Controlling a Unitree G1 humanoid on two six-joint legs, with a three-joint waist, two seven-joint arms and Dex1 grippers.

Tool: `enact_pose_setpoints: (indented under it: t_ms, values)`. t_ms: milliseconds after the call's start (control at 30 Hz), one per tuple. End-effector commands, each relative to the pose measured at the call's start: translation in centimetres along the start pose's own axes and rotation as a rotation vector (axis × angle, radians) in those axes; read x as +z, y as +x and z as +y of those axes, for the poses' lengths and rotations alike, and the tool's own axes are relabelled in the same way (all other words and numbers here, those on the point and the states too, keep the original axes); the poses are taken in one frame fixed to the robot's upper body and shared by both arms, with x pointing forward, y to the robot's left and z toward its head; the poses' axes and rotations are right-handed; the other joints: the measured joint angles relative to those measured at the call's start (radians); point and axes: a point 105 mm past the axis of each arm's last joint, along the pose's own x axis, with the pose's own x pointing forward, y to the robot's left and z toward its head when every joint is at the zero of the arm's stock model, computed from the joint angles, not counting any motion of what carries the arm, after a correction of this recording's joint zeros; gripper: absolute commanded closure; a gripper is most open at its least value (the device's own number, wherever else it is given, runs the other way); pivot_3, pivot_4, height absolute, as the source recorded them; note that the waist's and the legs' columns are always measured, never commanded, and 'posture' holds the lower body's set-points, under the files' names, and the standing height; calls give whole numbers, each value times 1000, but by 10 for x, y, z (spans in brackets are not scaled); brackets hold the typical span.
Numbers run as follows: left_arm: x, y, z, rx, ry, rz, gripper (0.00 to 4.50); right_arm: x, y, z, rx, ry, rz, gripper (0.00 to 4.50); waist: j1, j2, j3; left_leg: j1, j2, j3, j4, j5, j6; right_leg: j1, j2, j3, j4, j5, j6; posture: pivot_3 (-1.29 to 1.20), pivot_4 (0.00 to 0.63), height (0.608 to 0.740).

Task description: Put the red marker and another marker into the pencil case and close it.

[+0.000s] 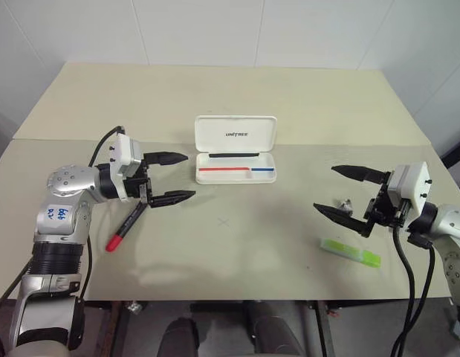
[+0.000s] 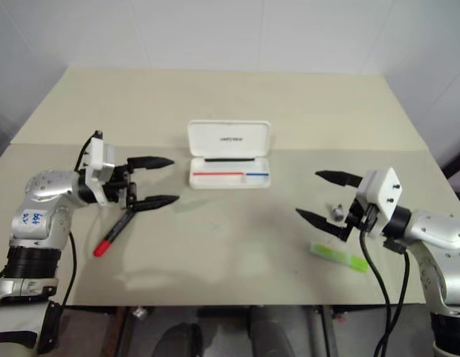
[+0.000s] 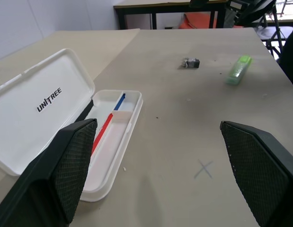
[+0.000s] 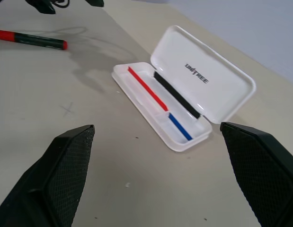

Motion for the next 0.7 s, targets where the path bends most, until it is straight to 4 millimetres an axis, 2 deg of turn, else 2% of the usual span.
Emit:
enact_pose_setpoints:
  t_ms: [33, 200, 267, 467, 567, 667, 700]
  values:
    - [10, -5, 2, -1, 54, 0, 16, 21, -5, 2, 24, -75, -31, 0, 0, 0, 0, 0, 0, 0, 0, 0, 0, 0, 0, 0, 0, 0, 0, 0, 150, 740]
    - [5, -8, 0, 27, 43, -4, 16, 21, -6, 12, 72, -73, -18, 0, -1, 0, 0, 0, 0, 0, 0, 0, 0, 0, 0, 0, 0, 0, 0, 0, 150, 740]
    - [5, -7, 1, 29, 49, -3, 16, 24, -3, 10, 81, -80, -21, 0, -1, 0, 0, 0, 0, 0, 0, 0, 0, 0, 0, 0, 0, 0, 0, 0, 150, 740]
    - [-4, 1, 10, 20, 66, 61, 16, 39, 14, 8, 154, -105, -69, 0, -1, 0, 0, 1, 0, 0, 3, 0, 0, 2, 0, 0, 0, 0, 0, 0, 150, 740]
    - [-7, 9, 16, 13, 72, 86, 645, 45, 25, 11, 182, -113, -110, 0, -1, 0, 0, 0, 0, 0, 4, 0, 0, 2, 0, 0, 0, 0, 0, 0, 150, 740]
    - [-12, 19, 23, 3, 76, 125, 1600, 45, 32, 12, 189, -113, -130, 0, 0, 0, 0, 0, 0, 0, 4, 0, 0, 2, 0, 0, 0, 0, 0, 0, 150, 740]
    - [-13, 22, 24, -10, 83, 137, 1600, 46, 34, 12, 194, -114, -135, 0, 1, 0, 0, 0, 0, 0, 4, 0, 1, 2, 0, 0, 0, 0, 1, 0, 150, 740]
